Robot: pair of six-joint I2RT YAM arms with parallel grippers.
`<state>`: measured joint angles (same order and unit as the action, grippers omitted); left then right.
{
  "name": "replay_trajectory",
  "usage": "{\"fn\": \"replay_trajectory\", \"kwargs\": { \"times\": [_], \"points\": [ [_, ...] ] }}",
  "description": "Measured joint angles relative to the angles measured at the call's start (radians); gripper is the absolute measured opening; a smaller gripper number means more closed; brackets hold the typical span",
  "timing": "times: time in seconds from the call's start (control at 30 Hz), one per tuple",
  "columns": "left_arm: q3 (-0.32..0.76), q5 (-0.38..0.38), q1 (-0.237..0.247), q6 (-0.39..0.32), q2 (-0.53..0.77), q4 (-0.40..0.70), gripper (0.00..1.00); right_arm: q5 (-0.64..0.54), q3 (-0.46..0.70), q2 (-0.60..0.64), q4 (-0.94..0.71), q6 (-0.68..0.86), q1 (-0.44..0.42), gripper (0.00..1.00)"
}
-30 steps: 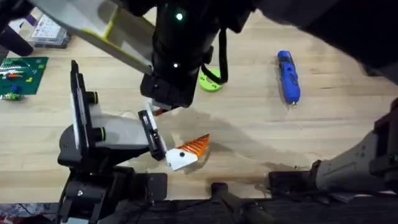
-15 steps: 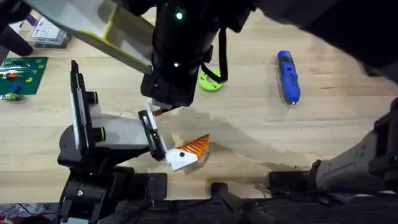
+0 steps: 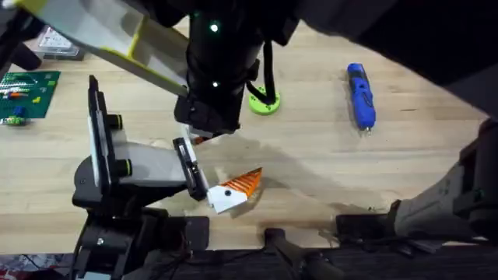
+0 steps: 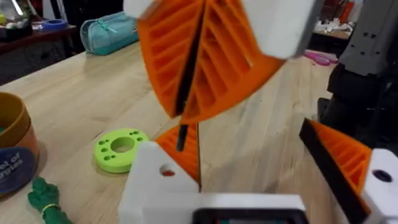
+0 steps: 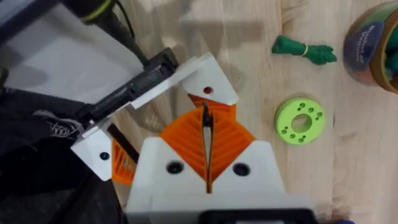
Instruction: Pick up the gripper from the table and insert it into the empty holder that is missing its gripper. Then pick up a screw, insert it into the mounting hole, and use the screwdriver to tighten it. Finally, clean up the table by picking up the vegetable and placing it into the bucket.
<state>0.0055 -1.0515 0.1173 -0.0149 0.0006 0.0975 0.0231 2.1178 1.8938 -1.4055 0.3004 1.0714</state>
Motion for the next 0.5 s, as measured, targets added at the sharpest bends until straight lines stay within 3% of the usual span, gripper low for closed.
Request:
{"fn": "replay_trajectory", "kwargs": {
  "times": [0.5],
  "points": [
    [0.000, 0.000, 0.000, 0.000, 0.000, 0.000, 0.984, 0.000, 0.000, 0.000, 0.020, 0.010, 0.000, 0.007]
  ]
}}
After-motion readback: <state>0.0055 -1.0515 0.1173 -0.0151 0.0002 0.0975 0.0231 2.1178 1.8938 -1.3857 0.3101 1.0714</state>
